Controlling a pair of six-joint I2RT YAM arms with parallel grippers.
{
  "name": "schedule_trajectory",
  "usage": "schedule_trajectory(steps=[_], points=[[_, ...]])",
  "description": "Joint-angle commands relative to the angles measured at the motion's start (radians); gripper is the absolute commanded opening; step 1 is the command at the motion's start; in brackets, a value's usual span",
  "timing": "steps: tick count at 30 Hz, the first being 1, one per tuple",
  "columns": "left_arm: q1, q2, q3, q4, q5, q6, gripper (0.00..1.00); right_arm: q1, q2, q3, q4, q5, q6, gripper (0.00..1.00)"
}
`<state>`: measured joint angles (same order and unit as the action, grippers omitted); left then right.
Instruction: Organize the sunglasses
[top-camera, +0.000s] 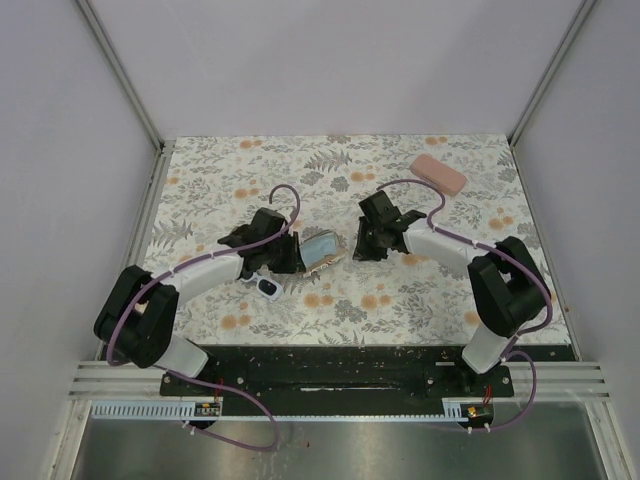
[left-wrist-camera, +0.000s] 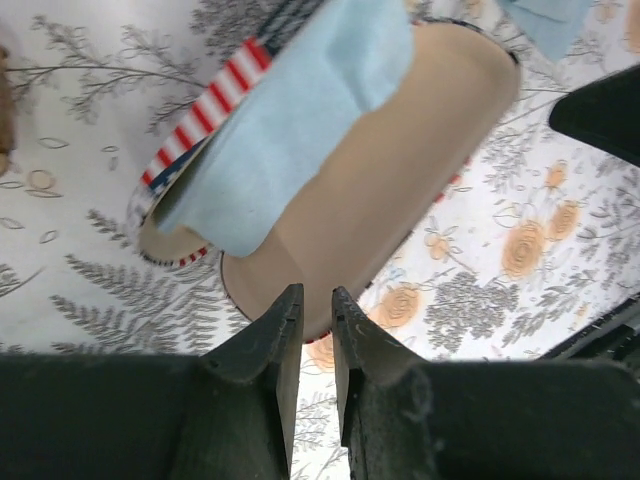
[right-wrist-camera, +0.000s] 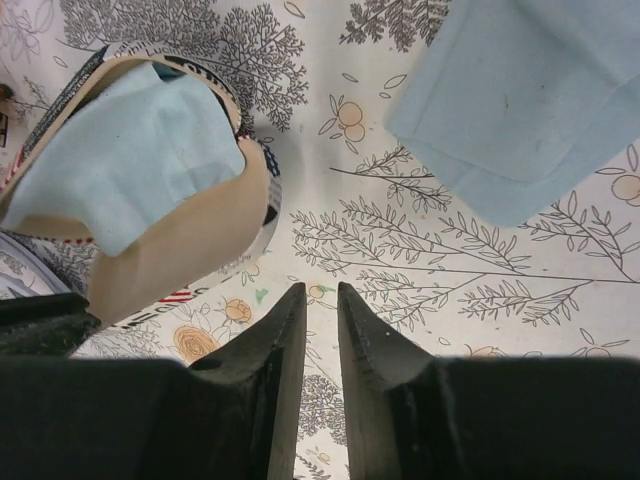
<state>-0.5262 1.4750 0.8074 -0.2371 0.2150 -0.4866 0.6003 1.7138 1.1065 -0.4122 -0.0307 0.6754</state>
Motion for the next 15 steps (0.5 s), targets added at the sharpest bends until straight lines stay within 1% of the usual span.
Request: schedule_trajectory(steps=[1,5,7,8,10,12,14,15], points=[[-0.044,-0.041,0.004,0.087,0.021,-0.062,0.23,0.004,-0.063,-0.002,0.009,0.055,0.019,0.27],[-0.080,0.004,0.041,0.136,0.034,-0.090,0.23,0.003,-0.079,-0.025,0.044,0.034,0.036,0.30],[-0.093,0.030,0.074,0.130,0.043,-0.089,0.23,0.004,-0.082,-0.028,0.044,0.034,0.039,0.32],[-0.097,0.034,0.090,0.125,0.044,-0.086,0.23,0.004,-0.088,-0.033,0.044,0.005,0.041,0.33],[-0.097,0.015,0.114,0.096,0.038,-0.073,0.24,0.004,-0.105,-0.043,0.044,0.002,0.042,0.36],[-0.094,-0.030,0.139,0.036,0.003,-0.043,0.26,0.003,-0.123,-0.065,0.064,-0.015,0.053,0.48],[-0.089,-0.089,0.151,-0.034,-0.051,-0.018,0.30,0.004,-0.144,-0.092,0.105,-0.056,0.055,0.56],[-0.080,-0.125,0.145,-0.062,-0.075,-0.015,0.34,0.006,-0.152,-0.106,0.146,-0.102,0.047,0.57]])
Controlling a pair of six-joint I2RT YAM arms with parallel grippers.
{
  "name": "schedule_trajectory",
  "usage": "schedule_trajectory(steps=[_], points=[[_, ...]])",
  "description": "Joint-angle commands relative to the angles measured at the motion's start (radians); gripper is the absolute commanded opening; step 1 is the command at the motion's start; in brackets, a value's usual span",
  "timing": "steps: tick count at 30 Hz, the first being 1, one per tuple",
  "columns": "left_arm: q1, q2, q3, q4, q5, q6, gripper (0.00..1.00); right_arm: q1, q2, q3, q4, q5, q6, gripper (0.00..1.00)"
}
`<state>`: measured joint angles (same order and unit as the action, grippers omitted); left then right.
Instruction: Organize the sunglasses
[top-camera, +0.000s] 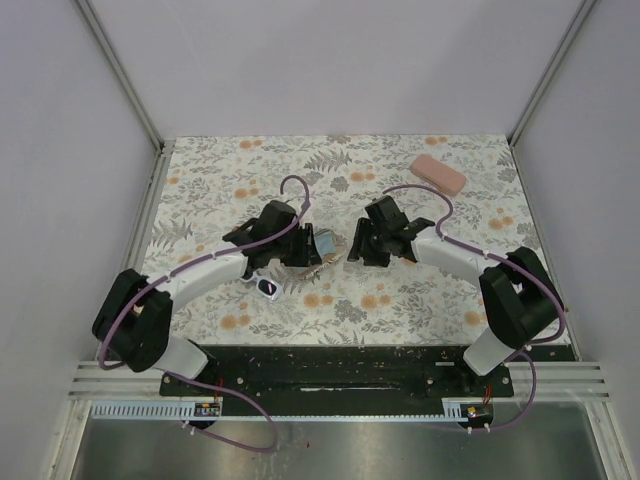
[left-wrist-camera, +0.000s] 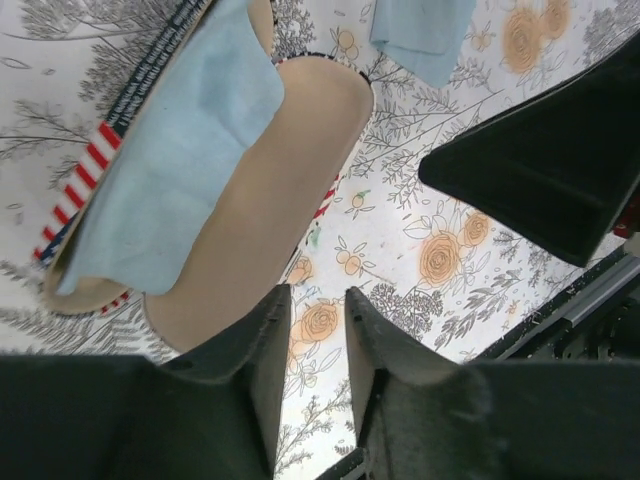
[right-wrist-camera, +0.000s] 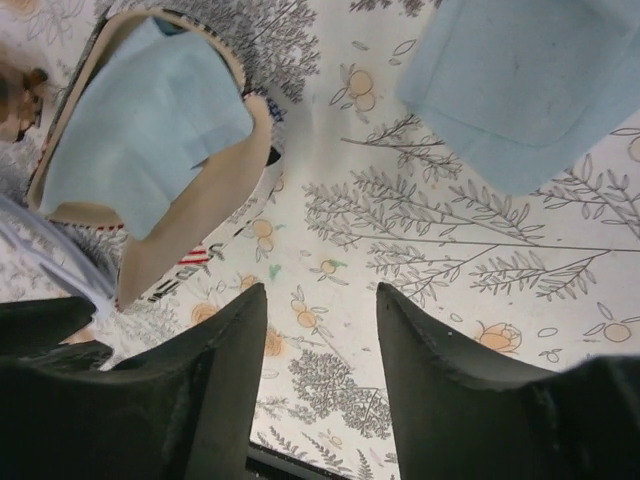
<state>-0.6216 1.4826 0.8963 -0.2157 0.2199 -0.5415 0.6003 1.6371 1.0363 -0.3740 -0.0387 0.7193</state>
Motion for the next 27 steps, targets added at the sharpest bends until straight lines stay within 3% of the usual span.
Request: schedule_trajectory(steps=[1,3,5,6,7,12,18,27], points=[[0.022,-0.178,0.040,-0.099,-0.100,0.037,0.39,0.004,-0.077,-0.042,0.138,-0.131,-0.007,0.58],[0.045,-0.272,-0.008,-0.119,-0.138,0.011,0.54,0.007,-0.068,-0.026,0.136,-0.159,-0.018,0.58],[0.083,-0.372,-0.074,-0.146,-0.209,-0.061,0.77,0.009,-0.051,0.001,0.113,-0.158,-0.032,0.59],[0.098,-0.425,-0.103,-0.169,-0.259,-0.104,0.94,0.007,-0.049,0.005,0.110,-0.155,-0.035,0.60],[0.118,-0.480,-0.129,-0.188,-0.296,-0.160,0.99,0.009,-0.049,0.005,0.112,-0.150,-0.034,0.60],[0.190,-0.649,-0.214,-0.402,-0.491,-0.580,0.99,0.009,-0.054,-0.007,0.122,-0.132,-0.012,0.59],[0.215,-0.691,-0.267,-0.430,-0.527,-0.741,0.95,0.009,-0.072,-0.035,0.136,-0.130,0.006,0.57],[0.217,-0.483,-0.143,-0.597,-0.590,-0.909,0.87,0.007,-0.102,-0.061,0.126,-0.095,0.026,0.56]])
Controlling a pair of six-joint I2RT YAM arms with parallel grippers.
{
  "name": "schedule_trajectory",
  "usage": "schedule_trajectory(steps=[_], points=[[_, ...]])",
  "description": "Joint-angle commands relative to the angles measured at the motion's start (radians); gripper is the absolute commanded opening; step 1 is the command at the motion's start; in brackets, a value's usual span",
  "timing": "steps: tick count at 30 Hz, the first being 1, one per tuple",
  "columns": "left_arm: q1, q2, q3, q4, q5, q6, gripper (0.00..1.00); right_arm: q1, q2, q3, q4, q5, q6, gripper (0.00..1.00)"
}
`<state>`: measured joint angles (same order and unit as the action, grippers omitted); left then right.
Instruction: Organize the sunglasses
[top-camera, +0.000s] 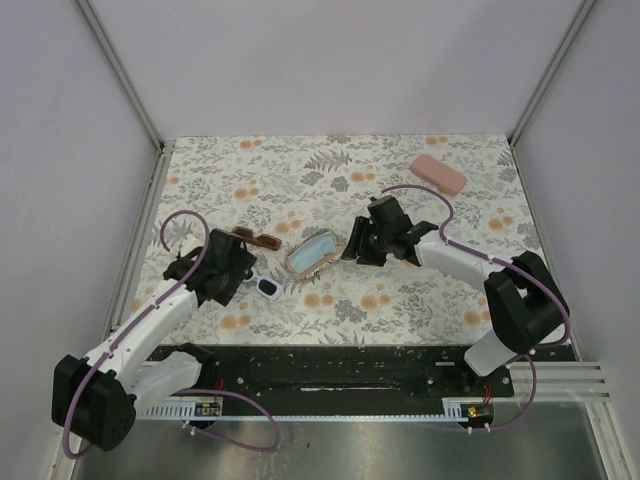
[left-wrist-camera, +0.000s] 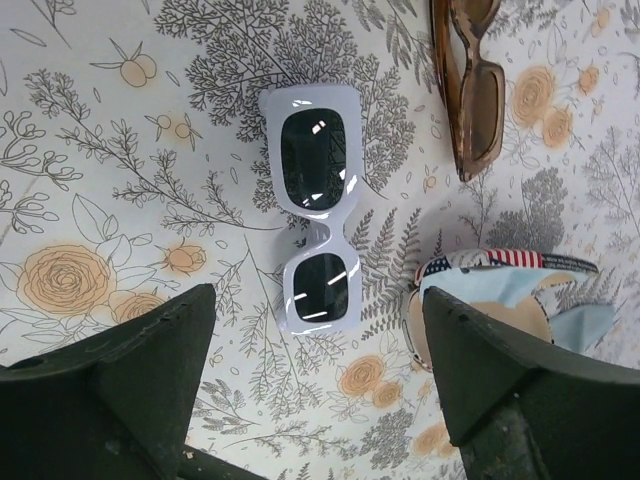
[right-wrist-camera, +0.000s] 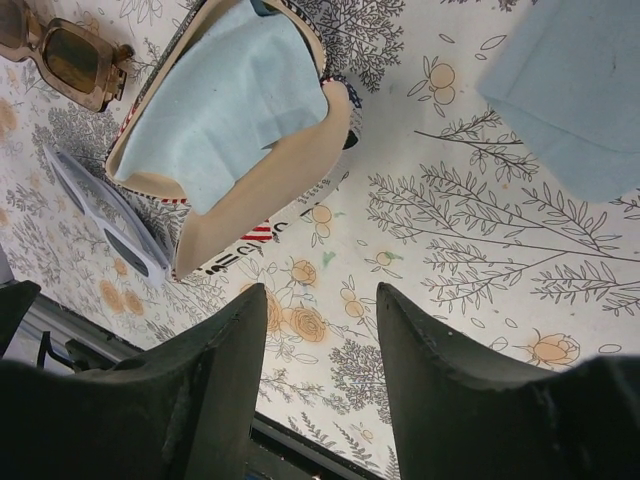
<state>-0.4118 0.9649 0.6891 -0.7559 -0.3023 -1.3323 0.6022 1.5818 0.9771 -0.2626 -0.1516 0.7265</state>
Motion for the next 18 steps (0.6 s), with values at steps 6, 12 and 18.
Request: schedule_trajectory(steps=[6,12,18], points=[[0.013,0.139,0.061,0.006,-0.037,-0.148,0.86,0.007,-0.080,-0.025,0.006,0.046,0.028,0.56],[0.019,0.268,0.078,0.064,-0.015,-0.148,0.85,0.007,-0.088,-0.015,-0.007,0.053,0.025,0.56],[0.034,0.399,0.096,0.145,-0.001,-0.113,0.80,0.007,-0.082,-0.020,-0.007,0.049,0.024,0.56]])
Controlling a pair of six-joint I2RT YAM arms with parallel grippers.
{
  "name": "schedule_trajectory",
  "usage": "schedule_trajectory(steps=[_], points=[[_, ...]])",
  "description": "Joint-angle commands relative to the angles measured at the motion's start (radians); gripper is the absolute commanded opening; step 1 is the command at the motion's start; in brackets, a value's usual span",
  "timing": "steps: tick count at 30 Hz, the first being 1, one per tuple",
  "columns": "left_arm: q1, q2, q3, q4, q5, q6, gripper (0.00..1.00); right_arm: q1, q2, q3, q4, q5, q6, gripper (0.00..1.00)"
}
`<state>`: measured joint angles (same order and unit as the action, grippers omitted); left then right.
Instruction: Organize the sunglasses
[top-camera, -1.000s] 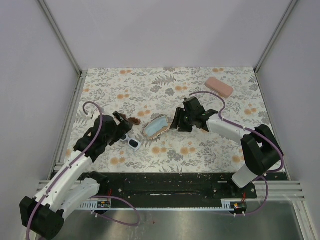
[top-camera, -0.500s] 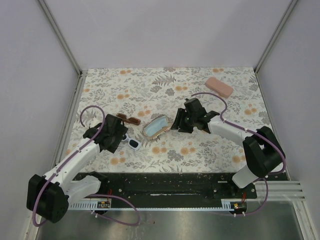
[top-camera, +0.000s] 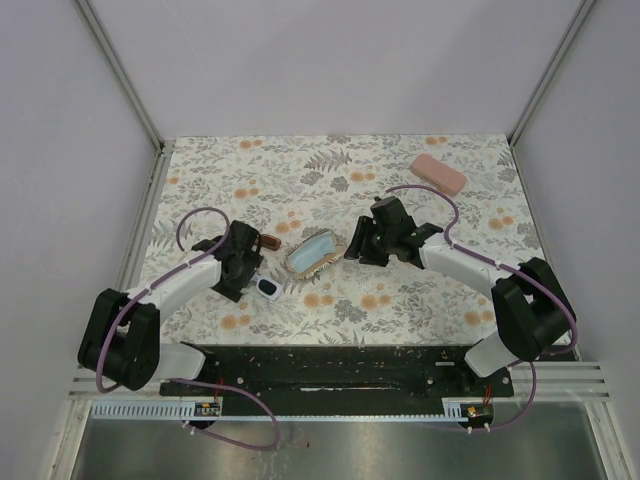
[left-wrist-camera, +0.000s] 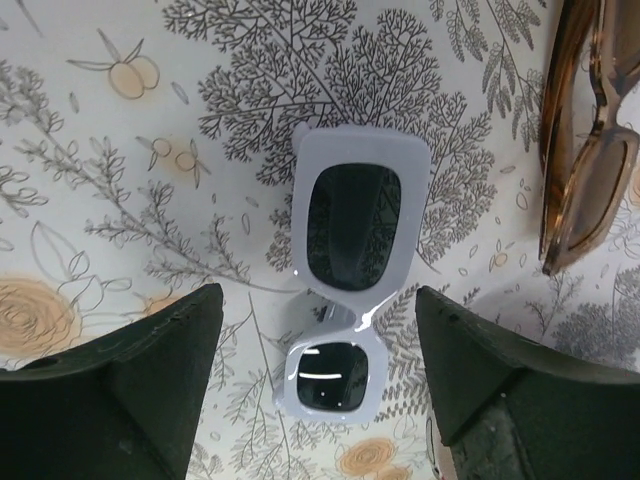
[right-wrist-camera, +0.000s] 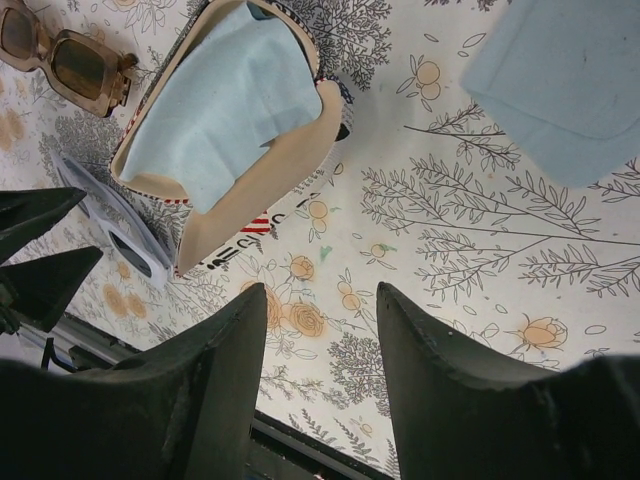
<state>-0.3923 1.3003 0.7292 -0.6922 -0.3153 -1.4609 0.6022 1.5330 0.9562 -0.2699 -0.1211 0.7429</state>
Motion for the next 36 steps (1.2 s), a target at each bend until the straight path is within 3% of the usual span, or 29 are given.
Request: schedule_trajectory(steps=[1,3,6,8,14,26,32,36], points=[[0.018,0.086,0.068,0.077,0.009,0.020,0.77,0.007,-0.031,-0.002,0.000,0.018,0.007,0.56],[0.026,0.123,0.090,0.068,0.004,0.028,0.67,0.005,-0.033,-0.004,-0.002,0.020,0.006,0.56],[0.029,0.149,0.107,0.040,-0.016,0.025,0.66,0.005,-0.033,-0.005,-0.002,0.024,0.006,0.56],[0.032,0.139,0.102,0.037,-0.031,0.027,0.57,0.007,-0.033,-0.007,0.000,0.028,0.004,0.55],[0.035,0.094,0.087,0.033,-0.079,0.069,0.42,0.007,-0.020,-0.004,-0.002,0.028,0.006,0.55],[0.035,-0.076,0.127,0.005,-0.070,0.293,0.35,0.007,-0.022,-0.005,-0.002,0.021,0.004,0.55],[-0.017,-0.197,0.147,0.109,-0.082,0.505,0.33,0.007,-0.017,-0.005,-0.002,0.025,0.001,0.55],[-0.029,-0.223,0.135,0.161,-0.045,0.504,0.34,0.007,-0.016,-0.010,0.011,0.021,0.003,0.55]])
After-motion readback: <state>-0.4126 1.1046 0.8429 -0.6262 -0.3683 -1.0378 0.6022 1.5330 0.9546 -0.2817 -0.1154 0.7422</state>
